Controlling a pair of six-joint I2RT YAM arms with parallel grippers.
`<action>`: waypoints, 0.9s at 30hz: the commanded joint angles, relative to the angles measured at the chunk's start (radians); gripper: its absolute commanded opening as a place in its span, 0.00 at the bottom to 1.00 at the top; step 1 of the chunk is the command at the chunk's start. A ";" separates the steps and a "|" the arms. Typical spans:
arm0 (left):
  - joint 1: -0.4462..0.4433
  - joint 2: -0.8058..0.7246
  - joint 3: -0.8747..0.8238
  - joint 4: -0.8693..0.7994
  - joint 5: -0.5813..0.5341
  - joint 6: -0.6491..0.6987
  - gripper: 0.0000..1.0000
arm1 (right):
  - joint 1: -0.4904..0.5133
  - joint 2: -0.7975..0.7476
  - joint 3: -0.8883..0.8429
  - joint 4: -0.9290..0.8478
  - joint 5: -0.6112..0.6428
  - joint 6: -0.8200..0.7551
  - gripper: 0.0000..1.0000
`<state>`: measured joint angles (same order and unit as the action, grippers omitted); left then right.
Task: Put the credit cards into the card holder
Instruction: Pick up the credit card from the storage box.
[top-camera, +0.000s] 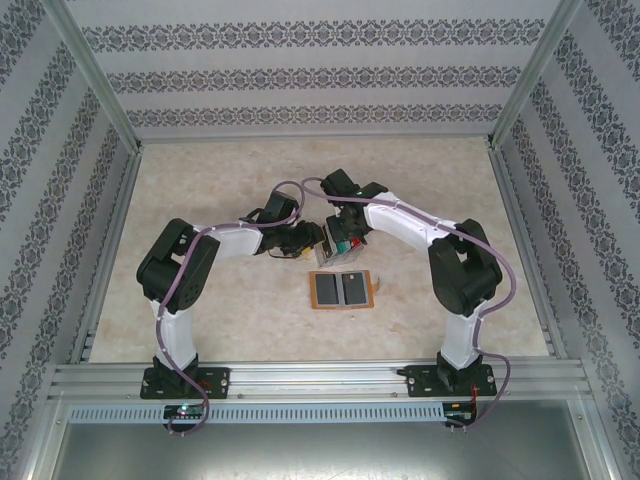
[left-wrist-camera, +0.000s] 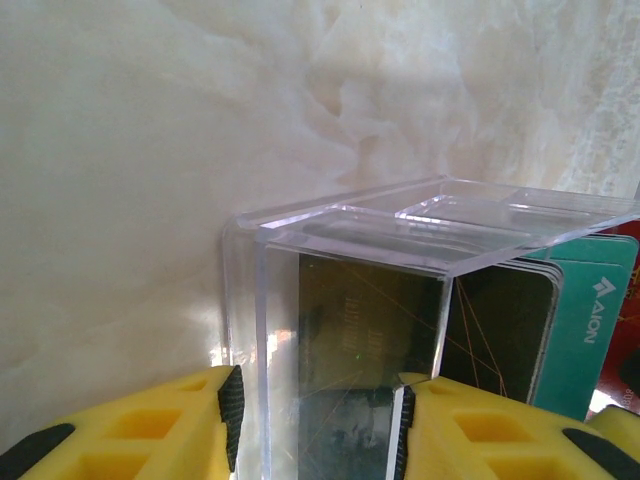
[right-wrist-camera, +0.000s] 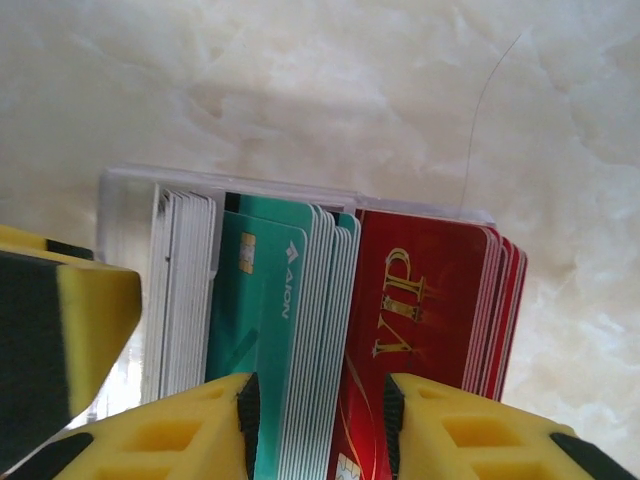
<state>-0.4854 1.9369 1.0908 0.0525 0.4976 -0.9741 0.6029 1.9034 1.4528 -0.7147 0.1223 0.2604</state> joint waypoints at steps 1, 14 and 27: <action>-0.006 0.020 -0.012 -0.038 -0.018 0.008 0.45 | 0.020 0.033 0.045 -0.038 0.057 -0.015 0.39; -0.007 0.017 -0.016 -0.031 -0.021 0.003 0.44 | 0.067 0.104 0.083 -0.070 0.222 -0.007 0.41; -0.007 0.009 -0.029 -0.025 -0.029 -0.002 0.43 | 0.075 0.062 0.086 -0.081 0.325 -0.027 0.34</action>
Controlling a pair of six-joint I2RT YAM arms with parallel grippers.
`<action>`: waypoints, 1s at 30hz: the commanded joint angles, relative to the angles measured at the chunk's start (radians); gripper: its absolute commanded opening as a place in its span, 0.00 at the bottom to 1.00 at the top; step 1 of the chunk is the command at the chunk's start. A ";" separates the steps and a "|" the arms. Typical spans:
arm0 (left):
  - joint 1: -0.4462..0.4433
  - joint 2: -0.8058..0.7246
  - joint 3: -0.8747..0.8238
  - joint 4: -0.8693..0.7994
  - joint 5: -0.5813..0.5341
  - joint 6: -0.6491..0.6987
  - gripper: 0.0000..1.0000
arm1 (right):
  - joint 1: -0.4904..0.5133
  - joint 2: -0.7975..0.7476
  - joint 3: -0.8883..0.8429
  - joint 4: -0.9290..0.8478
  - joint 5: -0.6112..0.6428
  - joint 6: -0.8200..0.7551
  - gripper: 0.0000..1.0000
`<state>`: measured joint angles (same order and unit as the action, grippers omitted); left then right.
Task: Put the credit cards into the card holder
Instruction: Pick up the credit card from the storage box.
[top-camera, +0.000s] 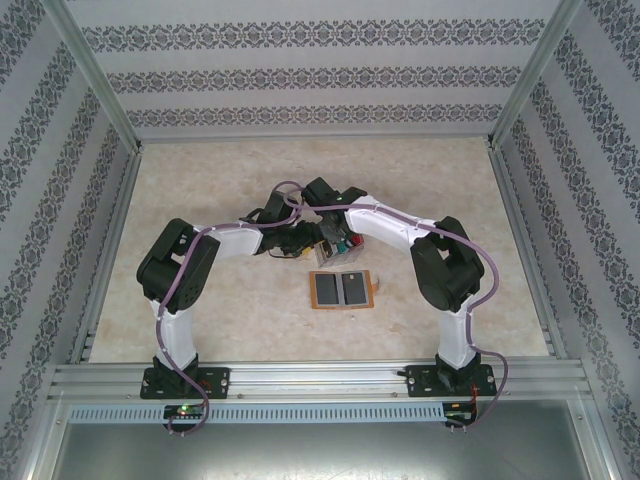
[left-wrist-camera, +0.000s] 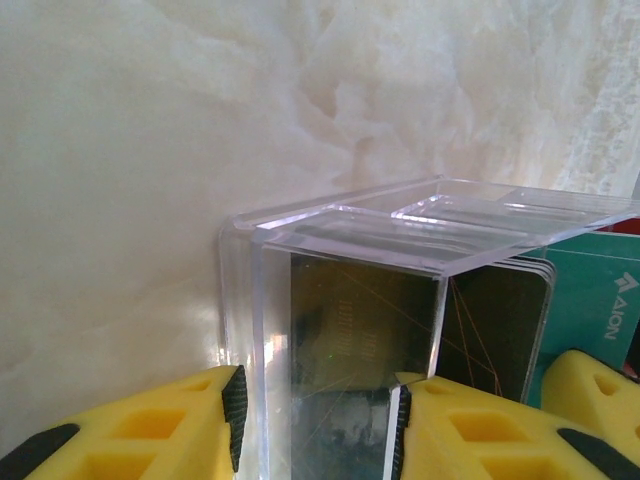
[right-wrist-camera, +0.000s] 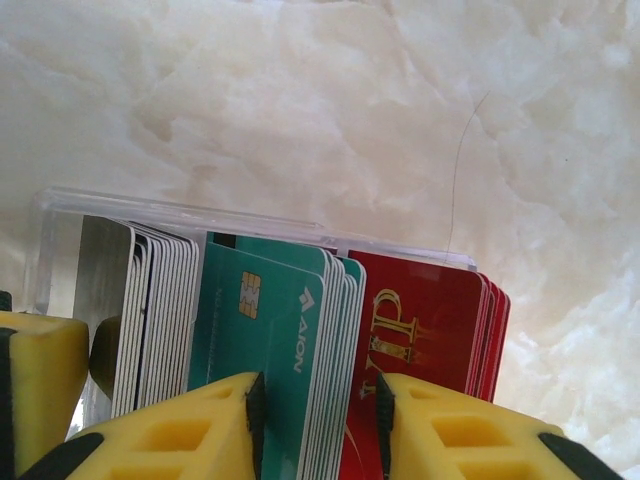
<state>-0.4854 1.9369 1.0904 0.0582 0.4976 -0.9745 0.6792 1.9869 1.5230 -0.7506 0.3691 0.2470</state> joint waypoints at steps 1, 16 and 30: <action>-0.007 0.008 -0.029 -0.030 -0.029 0.000 0.43 | 0.000 -0.024 0.013 -0.044 0.075 -0.013 0.34; -0.007 0.004 -0.026 -0.037 -0.030 0.000 0.43 | 0.006 -0.052 0.003 -0.030 0.111 -0.011 0.34; -0.007 0.004 -0.025 -0.041 -0.029 0.000 0.43 | 0.006 -0.048 -0.014 -0.023 0.073 -0.002 0.23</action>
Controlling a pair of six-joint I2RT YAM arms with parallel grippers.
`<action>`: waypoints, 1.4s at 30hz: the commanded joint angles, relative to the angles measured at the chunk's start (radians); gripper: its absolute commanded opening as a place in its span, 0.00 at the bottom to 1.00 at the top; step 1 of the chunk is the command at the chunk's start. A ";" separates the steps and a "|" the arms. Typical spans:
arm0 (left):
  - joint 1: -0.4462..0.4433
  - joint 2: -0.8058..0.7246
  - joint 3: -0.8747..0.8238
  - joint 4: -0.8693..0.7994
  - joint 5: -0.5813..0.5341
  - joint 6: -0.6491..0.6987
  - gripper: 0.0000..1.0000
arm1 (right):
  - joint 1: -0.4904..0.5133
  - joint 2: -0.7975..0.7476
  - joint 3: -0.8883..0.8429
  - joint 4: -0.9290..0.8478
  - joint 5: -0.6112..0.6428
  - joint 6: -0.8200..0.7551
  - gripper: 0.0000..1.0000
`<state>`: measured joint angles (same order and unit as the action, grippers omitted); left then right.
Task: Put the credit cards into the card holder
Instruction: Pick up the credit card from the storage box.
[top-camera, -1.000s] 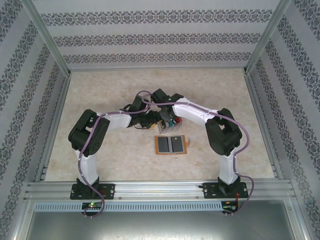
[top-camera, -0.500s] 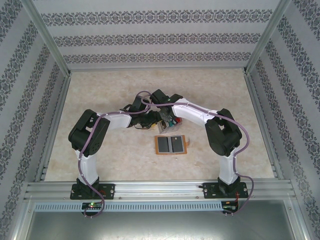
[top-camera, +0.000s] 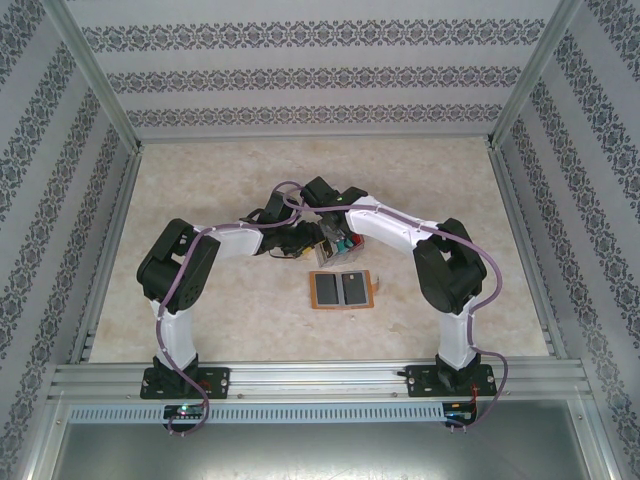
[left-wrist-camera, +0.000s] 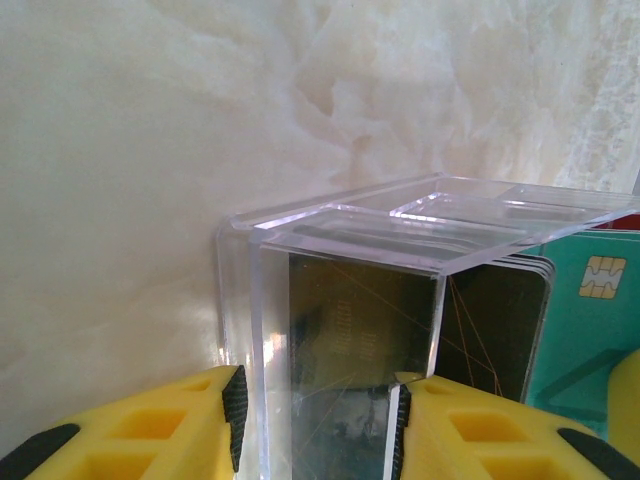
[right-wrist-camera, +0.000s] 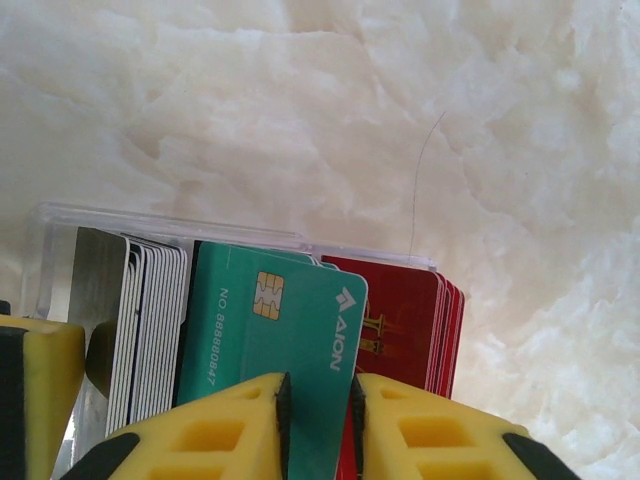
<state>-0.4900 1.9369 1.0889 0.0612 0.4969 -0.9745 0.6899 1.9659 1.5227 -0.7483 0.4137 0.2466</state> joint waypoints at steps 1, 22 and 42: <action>-0.003 0.003 -0.024 -0.043 -0.027 0.000 0.43 | -0.006 -0.027 -0.015 -0.024 0.028 0.000 0.22; -0.002 -0.002 -0.019 -0.052 -0.028 0.008 0.43 | -0.018 -0.137 -0.047 0.004 -0.113 0.070 0.03; -0.018 -0.227 -0.032 -0.029 -0.043 0.073 0.58 | -0.260 -0.624 -0.497 0.442 -0.658 0.441 0.01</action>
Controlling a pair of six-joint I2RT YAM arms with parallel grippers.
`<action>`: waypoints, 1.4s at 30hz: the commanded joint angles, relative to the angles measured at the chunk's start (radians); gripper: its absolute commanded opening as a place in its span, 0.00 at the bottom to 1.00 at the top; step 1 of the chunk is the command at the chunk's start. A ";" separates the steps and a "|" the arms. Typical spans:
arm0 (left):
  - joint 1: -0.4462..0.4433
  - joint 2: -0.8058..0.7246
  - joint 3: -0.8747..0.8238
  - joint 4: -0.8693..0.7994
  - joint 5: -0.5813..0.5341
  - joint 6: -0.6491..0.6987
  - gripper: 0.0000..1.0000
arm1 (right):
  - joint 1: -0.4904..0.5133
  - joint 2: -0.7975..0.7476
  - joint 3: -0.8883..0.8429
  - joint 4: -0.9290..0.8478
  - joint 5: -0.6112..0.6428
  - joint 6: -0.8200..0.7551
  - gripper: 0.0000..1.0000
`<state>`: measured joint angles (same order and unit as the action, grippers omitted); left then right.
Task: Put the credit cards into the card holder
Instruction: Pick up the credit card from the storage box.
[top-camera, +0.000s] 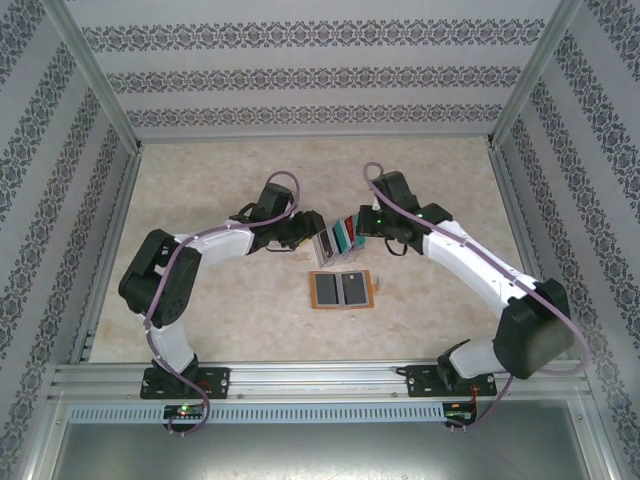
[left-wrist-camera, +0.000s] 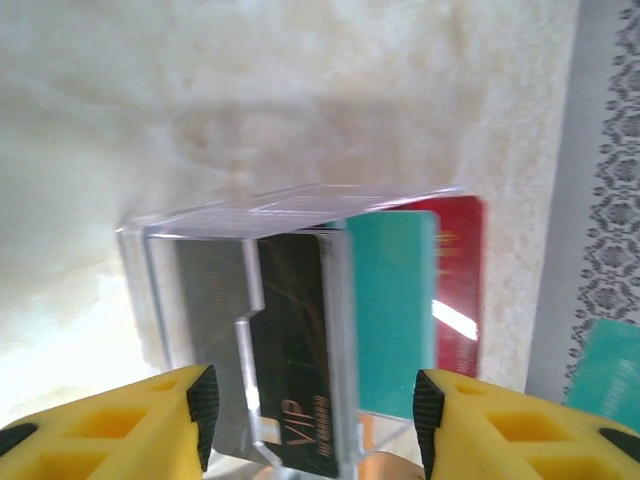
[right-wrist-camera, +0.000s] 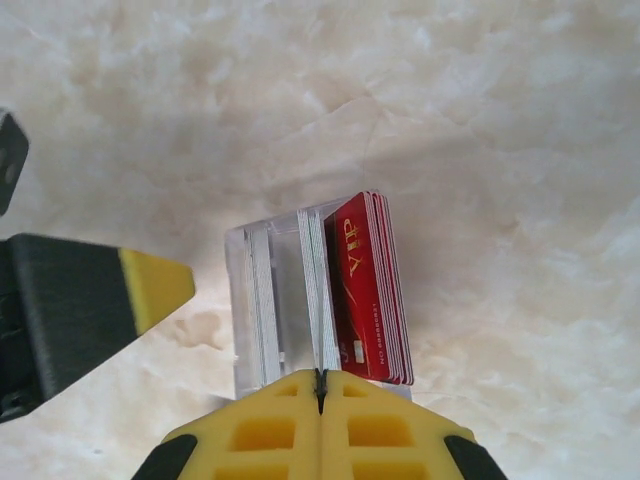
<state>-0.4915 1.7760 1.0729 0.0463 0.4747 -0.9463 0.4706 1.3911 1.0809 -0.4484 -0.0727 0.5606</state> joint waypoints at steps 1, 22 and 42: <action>-0.018 -0.086 -0.019 -0.005 -0.020 0.048 0.59 | -0.059 -0.063 -0.076 0.183 -0.210 0.155 0.01; -0.035 -0.072 0.007 0.435 0.312 -0.096 0.34 | -0.198 -0.030 -0.179 0.553 -0.610 0.451 0.02; -0.035 -0.084 -0.029 0.606 0.334 -0.244 0.00 | -0.249 -0.003 -0.200 0.624 -0.766 0.446 0.28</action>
<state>-0.5175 1.7012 1.0527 0.5507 0.7815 -1.1549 0.2310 1.3724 0.8787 0.1162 -0.7746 0.9981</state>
